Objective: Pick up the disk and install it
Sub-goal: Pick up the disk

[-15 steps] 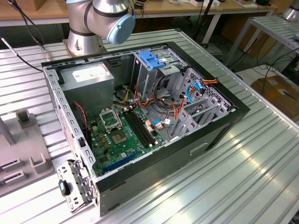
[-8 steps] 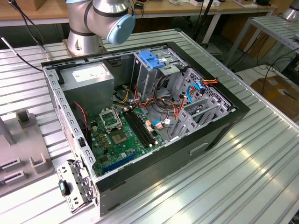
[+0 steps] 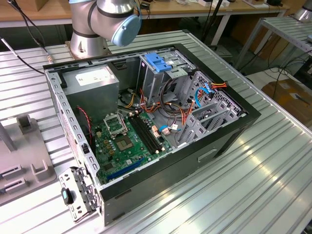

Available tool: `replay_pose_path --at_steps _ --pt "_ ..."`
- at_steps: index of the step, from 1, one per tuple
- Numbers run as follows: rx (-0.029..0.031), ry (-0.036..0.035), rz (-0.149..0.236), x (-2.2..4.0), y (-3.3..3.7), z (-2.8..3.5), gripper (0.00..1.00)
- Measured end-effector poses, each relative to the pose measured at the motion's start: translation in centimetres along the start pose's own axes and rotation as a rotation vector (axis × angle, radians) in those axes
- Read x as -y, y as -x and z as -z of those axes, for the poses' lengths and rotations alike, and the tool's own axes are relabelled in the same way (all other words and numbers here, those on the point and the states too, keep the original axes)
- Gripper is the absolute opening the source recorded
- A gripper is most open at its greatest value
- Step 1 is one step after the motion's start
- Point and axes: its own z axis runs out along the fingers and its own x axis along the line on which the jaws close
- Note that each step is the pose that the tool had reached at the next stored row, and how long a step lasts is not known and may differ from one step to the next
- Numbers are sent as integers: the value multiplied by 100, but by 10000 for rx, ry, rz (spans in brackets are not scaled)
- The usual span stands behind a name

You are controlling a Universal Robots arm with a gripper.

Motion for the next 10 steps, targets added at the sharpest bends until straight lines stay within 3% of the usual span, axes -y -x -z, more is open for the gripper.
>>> replay_pose_path --at_steps 4,5,10 --pt "0 0 0 0 0 1 65" --pt "0 0 0 0 0 1 57" --pt "-1 2 -1 0 3 2 57"
